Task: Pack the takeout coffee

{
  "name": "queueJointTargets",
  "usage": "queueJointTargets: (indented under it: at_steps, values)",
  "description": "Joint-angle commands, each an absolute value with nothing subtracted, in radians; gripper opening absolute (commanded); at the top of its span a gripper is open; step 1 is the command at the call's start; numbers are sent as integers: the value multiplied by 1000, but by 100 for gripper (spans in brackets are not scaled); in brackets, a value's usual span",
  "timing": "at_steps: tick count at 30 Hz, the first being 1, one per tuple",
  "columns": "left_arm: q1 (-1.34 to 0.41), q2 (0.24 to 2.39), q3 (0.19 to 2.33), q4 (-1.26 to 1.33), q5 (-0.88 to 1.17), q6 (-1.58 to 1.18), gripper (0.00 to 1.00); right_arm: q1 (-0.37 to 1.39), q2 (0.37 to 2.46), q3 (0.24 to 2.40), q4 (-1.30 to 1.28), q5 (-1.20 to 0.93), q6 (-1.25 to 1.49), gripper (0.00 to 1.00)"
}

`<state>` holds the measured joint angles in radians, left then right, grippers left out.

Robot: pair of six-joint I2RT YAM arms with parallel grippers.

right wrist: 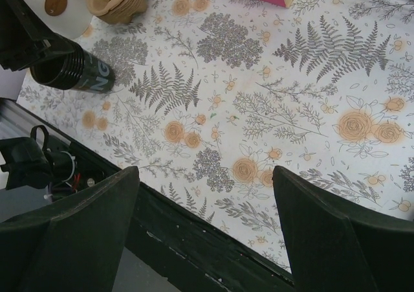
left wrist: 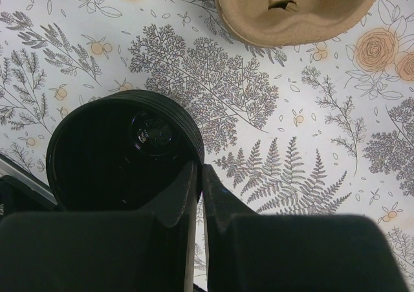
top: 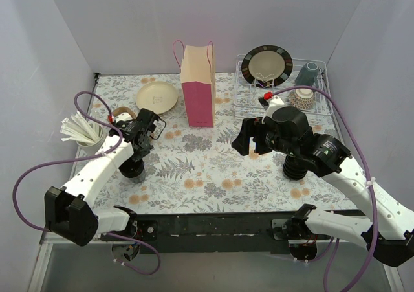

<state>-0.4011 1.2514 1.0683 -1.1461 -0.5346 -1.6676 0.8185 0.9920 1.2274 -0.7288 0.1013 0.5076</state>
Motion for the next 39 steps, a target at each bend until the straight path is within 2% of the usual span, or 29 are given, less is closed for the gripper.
queueJointTargets:
  at_steps: [1, 30, 39]
  values:
    - [-396, 1249, 1078, -1172, -560, -1663, 0, 816, 991, 1241, -683, 98, 480, 92]
    - [-396, 1252, 1265, -1301, -575, -1588, 0, 818, 1020, 1284, -693, 84, 439, 92]
    - [-396, 1256, 1180, -1266, -542, -1586, 0, 818, 1025, 1295, -693, 80, 436, 92]
